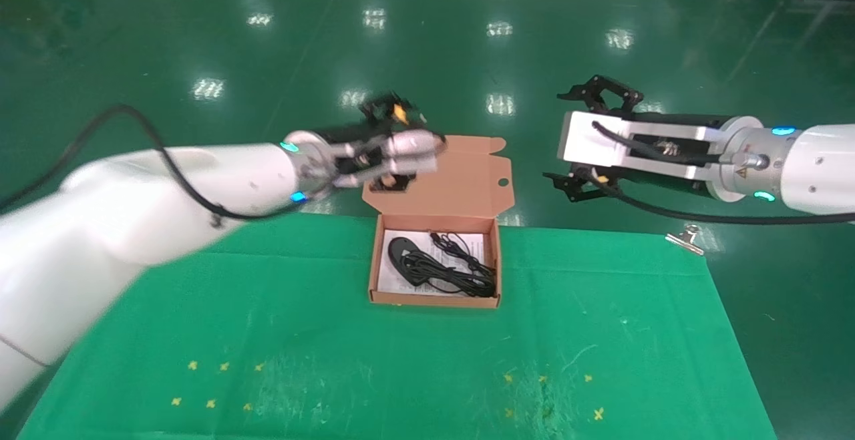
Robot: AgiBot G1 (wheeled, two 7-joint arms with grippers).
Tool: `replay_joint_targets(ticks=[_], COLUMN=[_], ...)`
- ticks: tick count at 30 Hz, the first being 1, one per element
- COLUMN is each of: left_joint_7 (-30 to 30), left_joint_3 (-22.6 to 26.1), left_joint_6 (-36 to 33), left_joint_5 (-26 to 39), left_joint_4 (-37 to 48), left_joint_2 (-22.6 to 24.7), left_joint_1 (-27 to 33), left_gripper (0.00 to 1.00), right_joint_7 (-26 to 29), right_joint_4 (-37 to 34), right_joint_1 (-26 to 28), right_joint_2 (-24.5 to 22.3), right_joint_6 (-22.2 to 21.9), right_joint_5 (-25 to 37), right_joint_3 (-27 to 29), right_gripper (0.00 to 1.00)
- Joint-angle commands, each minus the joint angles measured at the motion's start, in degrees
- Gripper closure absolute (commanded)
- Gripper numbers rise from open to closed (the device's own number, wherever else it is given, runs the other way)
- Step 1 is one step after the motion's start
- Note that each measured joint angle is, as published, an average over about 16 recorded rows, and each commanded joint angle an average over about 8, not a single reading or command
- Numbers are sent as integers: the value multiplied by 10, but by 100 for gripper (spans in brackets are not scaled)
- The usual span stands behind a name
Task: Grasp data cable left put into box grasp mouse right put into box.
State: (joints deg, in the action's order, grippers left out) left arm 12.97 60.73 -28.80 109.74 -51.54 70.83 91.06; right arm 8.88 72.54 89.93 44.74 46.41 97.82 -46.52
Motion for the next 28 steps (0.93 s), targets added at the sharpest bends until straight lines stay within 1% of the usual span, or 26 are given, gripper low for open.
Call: replay_joint_targets(ticks=[1, 25, 28], left_joint_7=[0, -10, -10], left_joint_3=[-9, -199, -211], left_joint_6=[-10, -253, -268], left_joint_5=[-13, -302, -320], left_joint_4=[-4, -98, -104], left_joint_2=[-8, -160, -169], left_joint_1=[-4, -131, -138], left_gripper=[0, 0, 0], right_joint_7=[0, 8, 9], right_joint_4=[1, 5, 5], right_joint_1=[-4, -125, -133], right_joint_2=[-1, -43, -46], right_joint_6=[9, 176, 186], right_joint_5=[-10, -248, -263], right_joint_3=[5, 135, 144], right_gripper=[0, 0, 0])
